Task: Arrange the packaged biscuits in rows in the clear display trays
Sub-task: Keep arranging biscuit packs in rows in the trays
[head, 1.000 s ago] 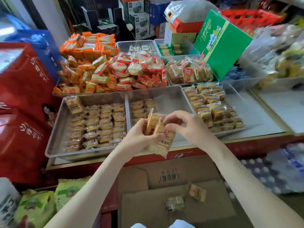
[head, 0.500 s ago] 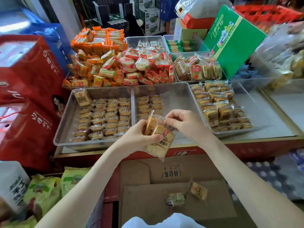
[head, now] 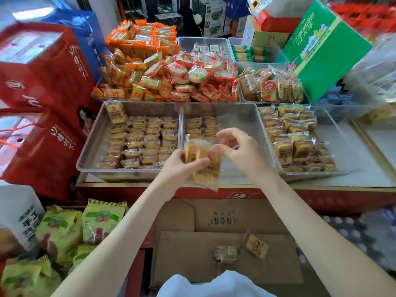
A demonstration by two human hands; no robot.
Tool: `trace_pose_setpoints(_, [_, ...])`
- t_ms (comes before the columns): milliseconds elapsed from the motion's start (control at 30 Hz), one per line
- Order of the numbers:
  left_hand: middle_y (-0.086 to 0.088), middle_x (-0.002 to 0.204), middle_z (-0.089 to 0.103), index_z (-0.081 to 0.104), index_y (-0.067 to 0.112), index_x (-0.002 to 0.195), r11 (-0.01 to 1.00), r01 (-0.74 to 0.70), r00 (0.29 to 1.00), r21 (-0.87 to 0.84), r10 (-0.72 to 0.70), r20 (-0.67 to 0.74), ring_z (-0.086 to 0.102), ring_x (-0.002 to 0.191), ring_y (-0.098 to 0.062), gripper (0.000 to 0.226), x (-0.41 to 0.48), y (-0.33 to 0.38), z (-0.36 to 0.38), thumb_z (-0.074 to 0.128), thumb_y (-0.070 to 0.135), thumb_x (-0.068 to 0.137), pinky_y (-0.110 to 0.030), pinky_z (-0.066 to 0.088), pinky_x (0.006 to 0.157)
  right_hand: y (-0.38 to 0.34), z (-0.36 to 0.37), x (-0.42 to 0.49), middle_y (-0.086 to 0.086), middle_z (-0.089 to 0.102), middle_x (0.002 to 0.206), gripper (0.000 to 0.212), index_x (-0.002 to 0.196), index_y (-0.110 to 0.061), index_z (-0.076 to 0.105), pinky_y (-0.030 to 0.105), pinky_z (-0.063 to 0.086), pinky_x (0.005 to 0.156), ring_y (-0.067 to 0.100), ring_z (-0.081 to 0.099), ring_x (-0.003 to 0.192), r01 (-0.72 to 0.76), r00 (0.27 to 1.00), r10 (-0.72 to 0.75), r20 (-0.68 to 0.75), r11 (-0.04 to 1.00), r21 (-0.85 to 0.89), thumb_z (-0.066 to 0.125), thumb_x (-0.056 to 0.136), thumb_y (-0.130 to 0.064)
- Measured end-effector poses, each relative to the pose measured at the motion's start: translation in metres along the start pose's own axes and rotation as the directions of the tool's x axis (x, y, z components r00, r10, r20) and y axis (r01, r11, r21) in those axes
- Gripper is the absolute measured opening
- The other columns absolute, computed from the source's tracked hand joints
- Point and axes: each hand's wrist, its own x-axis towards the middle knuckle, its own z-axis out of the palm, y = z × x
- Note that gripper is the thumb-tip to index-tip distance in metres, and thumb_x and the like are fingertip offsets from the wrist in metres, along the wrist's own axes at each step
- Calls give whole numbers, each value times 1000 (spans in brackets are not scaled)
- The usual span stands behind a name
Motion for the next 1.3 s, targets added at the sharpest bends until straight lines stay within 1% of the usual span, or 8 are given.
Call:
trace_pose_setpoints(133, [-5,100,76,62,9,113,864,7,993,-504,-67,-100,73,94,-19,34,2,2,6,69,30,87,-29,57,80,8,6,-14,0,63,89,24,103,-16,57,26,51,69,12,60,75,-242,970,229,83,941,237,68,88,-31])
trace_pose_setpoints(267, [-6,102,76,63,9,112,806,-28,995,-592,-35,-95,72,97,-20,27,-2,8,21,64,27,92,-26,57,74,5,17,-23,10,67,83,21,104,-3,57,29,54,65,20,64,69,-330,944,259,205,725,605,61,91,-20])
trace_pose_setpoints(433, [-10,112,73,62,8,116,744,-49,995,-666,-19,-94,69,105,-23,32,-3,12,24,63,28,91,-28,58,83,5,17,-27,5,70,83,8,101,-7,56,27,55,67,18,64,72,-252,966,218,141,662,706,57,93,-4])
trace_pose_setpoints(767, [-8,111,72,59,10,122,713,-110,968,-693,-80,-236,71,101,-20,38,-2,8,25,69,26,89,-31,59,83,3,31,-34,3,71,87,12,104,-8,61,21,53,69,13,65,76,-220,961,275,23,714,665,62,92,-5])
trace_pose_setpoints(933, [-8,121,62,42,11,130,886,-132,943,-444,-26,-331,67,106,-19,64,0,4,12,78,33,81,-29,58,85,3,26,-30,-7,60,114,30,121,-19,54,-1,41,76,7,57,103,-58,995,65,-71,993,101,63,93,-24])
trace_pose_setpoints(1067, [-7,115,60,43,19,112,932,-146,959,-330,52,-278,65,99,-13,38,-8,10,21,66,38,89,-22,54,74,-8,33,-24,-9,50,123,64,137,-21,41,-2,39,77,4,49,111,24,1000,-25,7,998,53,71,84,-39])
trace_pose_setpoints(1200, [-10,113,62,44,10,118,932,-157,971,-325,86,-222,65,89,-9,34,-9,9,19,47,39,99,-16,53,64,-9,32,-16,-8,50,114,62,132,-19,44,-2,39,69,6,49,102,-6,1000,7,11,996,-93,76,81,-35])
trace_pose_setpoints(1300, [-8,111,67,52,11,116,934,-130,971,-334,51,-234,69,89,-11,30,-7,9,9,50,35,99,-19,55,66,-6,19,-8,-3,67,105,33,117,-15,60,10,49,71,14,62,97,-232,966,157,203,873,430,70,86,-24])
